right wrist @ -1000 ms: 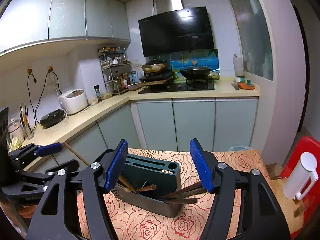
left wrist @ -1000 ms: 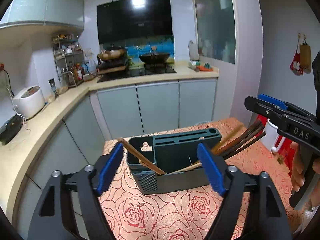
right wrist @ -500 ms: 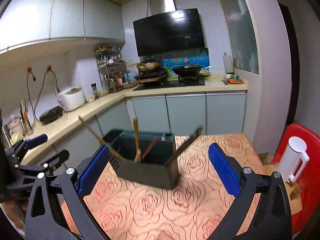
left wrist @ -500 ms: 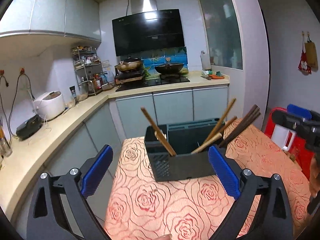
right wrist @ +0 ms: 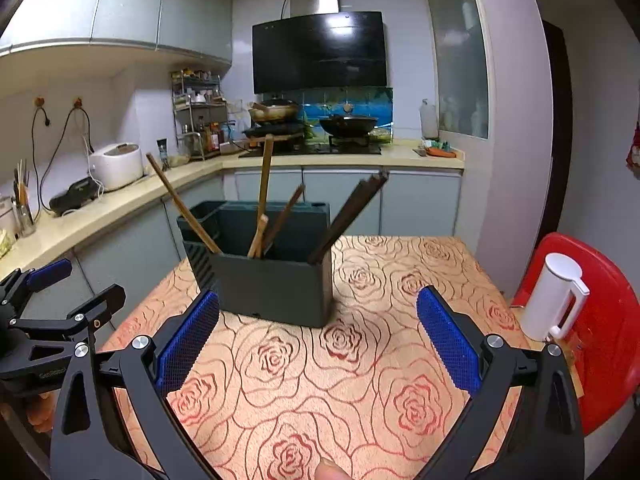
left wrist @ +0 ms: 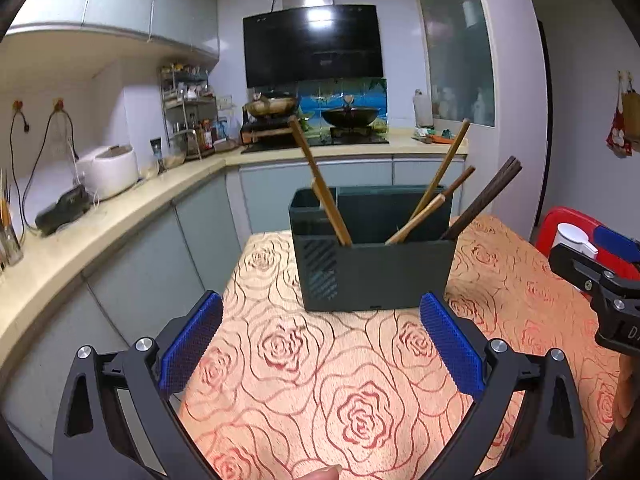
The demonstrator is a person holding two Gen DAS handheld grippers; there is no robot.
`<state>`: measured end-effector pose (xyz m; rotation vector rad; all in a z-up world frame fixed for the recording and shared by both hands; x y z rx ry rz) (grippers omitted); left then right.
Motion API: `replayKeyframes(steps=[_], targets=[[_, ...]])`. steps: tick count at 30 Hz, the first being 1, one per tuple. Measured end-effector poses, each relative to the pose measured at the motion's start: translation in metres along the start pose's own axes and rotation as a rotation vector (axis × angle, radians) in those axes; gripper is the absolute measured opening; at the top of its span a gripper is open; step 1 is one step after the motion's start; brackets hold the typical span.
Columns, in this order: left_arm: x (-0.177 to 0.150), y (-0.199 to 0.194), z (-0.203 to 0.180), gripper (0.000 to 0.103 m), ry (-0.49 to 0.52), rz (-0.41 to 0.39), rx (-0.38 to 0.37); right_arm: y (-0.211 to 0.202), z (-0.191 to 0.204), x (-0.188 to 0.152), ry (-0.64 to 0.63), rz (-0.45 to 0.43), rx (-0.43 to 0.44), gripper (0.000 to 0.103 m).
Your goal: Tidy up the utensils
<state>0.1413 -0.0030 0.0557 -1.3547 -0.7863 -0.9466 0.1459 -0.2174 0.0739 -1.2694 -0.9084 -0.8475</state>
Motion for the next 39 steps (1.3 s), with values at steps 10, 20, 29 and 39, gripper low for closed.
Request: replayKeyframes(steps=[10,20,29,39], targets=[[-0.014,-0.003,0.009,0.096,-0.048,-0.004,0.014,-0.006,0.007,-0.016,-0.011,0.008,0.005,0.096],[-0.014,-0.007,0.002,0.096,-0.024,-0.007,0.009,-0.005,0.010,-0.019,-0.019,0.025,0.006,0.096],[-0.017,-0.008,-0.003,0.096,-0.012,0.004,-0.005,-0.002,0.012,-0.023,-0.007,0.045,0.008,0.096],[-0.015,-0.010,-0.003,0.096,-0.016,0.002,-0.005,-0.002,0.012,-0.023,-0.004,0.046,0.010,0.096]])
Point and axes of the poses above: each gripper's, at about its wrist camera, not at the fingertips, and y roughly the way its jaws point, z to its left, x to its top, the point moved 2 cm from there along y, roughly the way its jaws point
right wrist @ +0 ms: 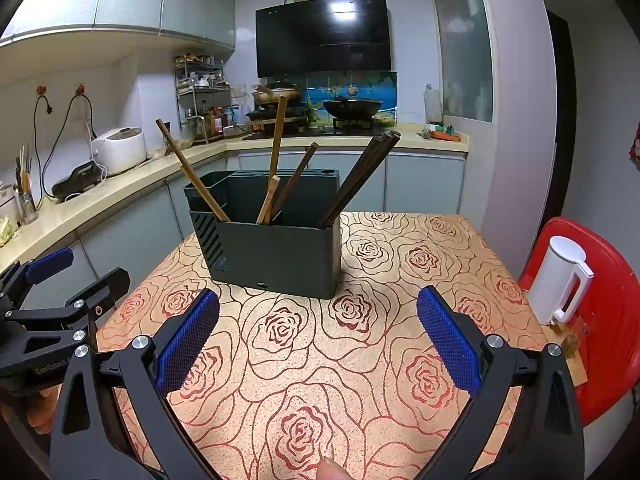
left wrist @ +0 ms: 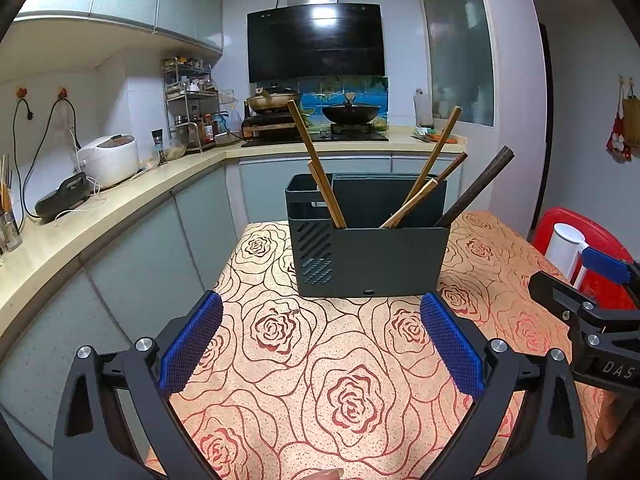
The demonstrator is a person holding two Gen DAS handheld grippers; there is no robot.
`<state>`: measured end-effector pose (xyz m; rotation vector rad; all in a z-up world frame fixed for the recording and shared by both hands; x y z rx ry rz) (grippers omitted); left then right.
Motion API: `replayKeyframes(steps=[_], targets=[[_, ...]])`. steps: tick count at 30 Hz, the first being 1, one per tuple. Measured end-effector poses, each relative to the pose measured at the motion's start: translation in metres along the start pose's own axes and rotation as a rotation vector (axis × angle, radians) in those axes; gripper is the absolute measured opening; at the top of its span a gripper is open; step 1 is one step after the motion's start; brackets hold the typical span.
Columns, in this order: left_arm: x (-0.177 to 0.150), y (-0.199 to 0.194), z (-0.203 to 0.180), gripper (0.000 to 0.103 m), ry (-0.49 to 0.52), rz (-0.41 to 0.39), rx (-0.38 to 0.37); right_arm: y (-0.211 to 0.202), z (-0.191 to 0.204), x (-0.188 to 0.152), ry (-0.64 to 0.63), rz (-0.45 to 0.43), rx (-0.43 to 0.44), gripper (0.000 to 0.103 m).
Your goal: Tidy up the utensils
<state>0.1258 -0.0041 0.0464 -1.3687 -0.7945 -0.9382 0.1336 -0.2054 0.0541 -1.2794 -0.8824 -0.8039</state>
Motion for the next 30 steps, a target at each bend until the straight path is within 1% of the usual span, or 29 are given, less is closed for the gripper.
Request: replayKeyframes(steps=[11,30], targets=[[-0.0010,0.0004,-0.0050,0.096,0.006,0.008,-0.006,-0.0045,-0.0026,0.0030,0.007,-0.017,-0.007,0.096],[-0.0031,0.0013,-0.0088,0.096,0.008,0.012,-0.011,-0.0069,0.0003,0.0040,0.009,-0.014,-0.002,0.096]])
Point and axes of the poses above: each gripper's, at about its wrist camera, not at the fingertips, and y roughly the way its jaws point, z to its left, x to its top, the point moved 2 cm from there along y, roughly the way its jaws point
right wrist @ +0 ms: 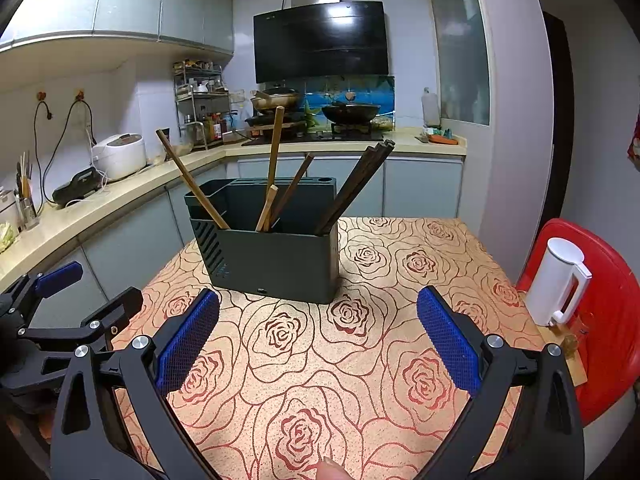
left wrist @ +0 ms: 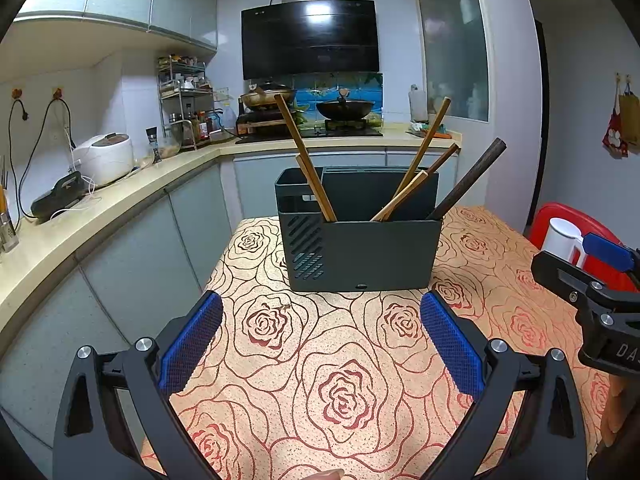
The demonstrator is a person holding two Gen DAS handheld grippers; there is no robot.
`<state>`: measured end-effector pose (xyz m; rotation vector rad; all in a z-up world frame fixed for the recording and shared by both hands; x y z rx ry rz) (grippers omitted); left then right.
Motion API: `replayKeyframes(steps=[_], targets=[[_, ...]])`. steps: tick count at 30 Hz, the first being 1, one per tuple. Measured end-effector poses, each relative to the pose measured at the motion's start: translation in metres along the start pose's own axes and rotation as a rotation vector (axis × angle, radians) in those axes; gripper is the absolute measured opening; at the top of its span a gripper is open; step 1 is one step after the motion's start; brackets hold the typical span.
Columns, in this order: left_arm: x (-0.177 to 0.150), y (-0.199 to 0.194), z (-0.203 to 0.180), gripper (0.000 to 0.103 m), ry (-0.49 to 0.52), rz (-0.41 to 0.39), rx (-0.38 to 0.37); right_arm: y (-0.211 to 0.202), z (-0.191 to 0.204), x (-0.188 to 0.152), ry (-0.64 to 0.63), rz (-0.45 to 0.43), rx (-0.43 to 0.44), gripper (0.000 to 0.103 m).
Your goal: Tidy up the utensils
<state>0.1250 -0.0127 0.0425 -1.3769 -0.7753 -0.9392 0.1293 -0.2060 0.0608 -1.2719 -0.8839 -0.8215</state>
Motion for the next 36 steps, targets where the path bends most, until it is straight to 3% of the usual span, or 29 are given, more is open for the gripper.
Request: replayKeyframes(steps=[36], targets=[[-0.0027,0.0037,-0.0033,0.096,-0.002,0.004,-0.010,0.0031,-0.0015,-0.0015,0.004,0.006,-0.002,0.096]])
Point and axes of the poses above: each gripper's, at about its wrist camera, not at the fingertips, and y roughly the way its jaws point, z to its left, x to its top, the point moved 2 cm from there along y, roughly the way its jaws point
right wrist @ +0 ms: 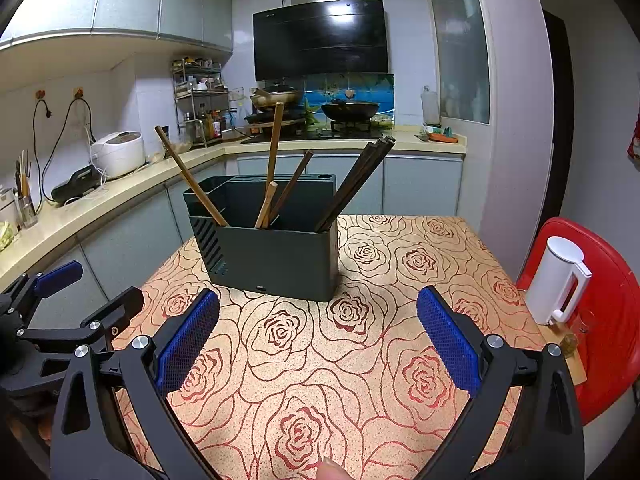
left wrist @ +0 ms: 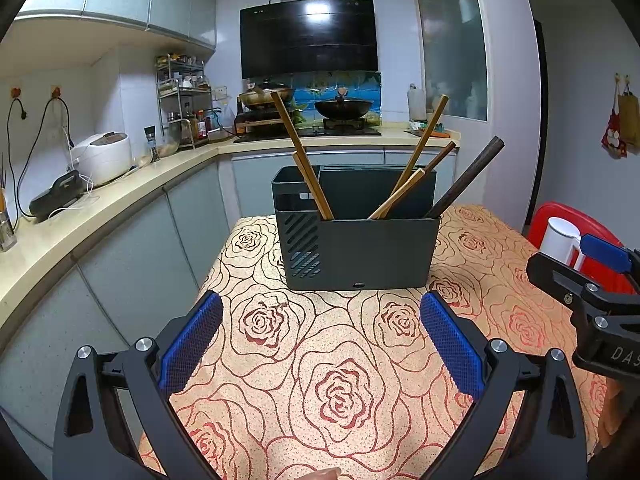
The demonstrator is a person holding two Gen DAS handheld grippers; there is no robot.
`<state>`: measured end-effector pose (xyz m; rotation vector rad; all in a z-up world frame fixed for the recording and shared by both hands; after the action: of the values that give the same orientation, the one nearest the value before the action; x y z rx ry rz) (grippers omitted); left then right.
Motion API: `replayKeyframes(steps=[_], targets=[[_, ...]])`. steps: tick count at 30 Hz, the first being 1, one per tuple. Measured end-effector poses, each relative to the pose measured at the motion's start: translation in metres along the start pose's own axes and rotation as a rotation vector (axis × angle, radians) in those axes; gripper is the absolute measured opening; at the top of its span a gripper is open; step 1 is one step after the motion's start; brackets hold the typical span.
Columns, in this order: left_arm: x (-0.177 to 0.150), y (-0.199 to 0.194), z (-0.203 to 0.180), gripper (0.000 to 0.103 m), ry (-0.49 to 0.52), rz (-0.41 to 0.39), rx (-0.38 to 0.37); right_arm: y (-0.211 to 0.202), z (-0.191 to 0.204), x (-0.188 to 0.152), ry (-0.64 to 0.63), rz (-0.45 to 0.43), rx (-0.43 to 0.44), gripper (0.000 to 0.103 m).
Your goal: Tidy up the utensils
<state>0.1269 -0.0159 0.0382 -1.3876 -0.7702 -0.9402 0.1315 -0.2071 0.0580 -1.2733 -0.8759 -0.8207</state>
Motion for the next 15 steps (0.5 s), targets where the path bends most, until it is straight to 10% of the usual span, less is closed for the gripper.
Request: replayKeyframes(steps=[15], targets=[[-0.0001,-0.0014,-0.0002,0.096,0.000,0.001,-0.001,0.0015,-0.0006,-0.0017,0.000,0.005,-0.002,0.096]])
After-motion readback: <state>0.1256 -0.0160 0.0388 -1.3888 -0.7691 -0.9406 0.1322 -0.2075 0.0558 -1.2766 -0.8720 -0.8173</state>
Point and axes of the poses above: each gripper's, at about its wrist camera, not at the fingertips, and y roughly the way its jaws point, z to its left, x to its top, the point moved 2 cm from there along y, roughly the way its jaws point
